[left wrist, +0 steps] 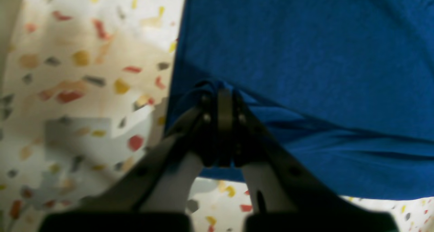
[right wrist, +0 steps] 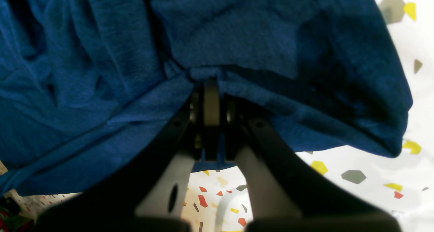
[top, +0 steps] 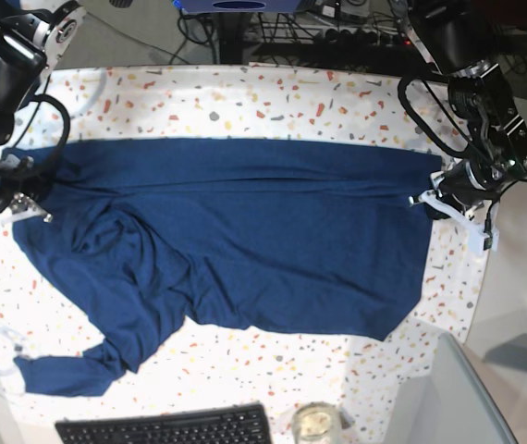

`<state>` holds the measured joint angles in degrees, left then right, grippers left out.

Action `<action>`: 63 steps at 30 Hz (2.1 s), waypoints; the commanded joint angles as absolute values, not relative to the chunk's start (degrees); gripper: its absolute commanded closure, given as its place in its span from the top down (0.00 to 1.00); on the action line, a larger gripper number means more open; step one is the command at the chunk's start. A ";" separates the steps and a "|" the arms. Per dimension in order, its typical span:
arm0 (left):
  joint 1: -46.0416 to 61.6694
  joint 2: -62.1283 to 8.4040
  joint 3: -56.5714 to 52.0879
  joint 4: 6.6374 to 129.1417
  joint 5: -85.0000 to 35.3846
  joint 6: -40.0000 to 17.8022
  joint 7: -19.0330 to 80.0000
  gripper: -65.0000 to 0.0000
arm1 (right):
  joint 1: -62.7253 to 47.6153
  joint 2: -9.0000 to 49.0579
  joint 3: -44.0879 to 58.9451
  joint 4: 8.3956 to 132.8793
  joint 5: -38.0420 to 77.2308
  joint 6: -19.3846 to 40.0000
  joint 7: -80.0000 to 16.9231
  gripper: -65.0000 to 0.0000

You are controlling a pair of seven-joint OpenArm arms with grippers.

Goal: Layout the t-shirt on the table in an organized manner, then fold the t-shirt properly
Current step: 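Lower the shoulder edge flat with both grippers and hold it, then release the shirt with the right gripper and move it to the sleeve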

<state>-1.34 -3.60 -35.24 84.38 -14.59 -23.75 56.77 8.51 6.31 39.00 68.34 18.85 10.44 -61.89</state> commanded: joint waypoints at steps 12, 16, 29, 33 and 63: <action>-1.98 -4.26 -35.74 83.82 -14.99 -23.69 51.56 0.00 | 9.54 7.16 39.34 69.85 19.38 10.42 -61.32 0.01; -2.07 -4.26 -35.74 82.77 -15.16 -23.69 51.21 0.01 | 9.54 7.16 39.34 69.85 19.47 10.68 -61.32 0.16; -6.73 -4.09 -45.23 85.76 -18.33 -23.69 51.38 0.78 | 6.20 5.93 39.43 80.22 19.56 17.63 -58.15 0.38; -3.03 -4.35 -46.37 89.54 -24.04 -23.78 51.47 0.74 | 2.95 4.97 38.81 88.13 19.56 17.80 -55.96 0.38; 19.12 -8.31 -52.88 89.89 -28.26 -24.04 50.95 0.00 | 29.49 9.71 -8.13 48.84 19.38 17.80 -38.73 0.68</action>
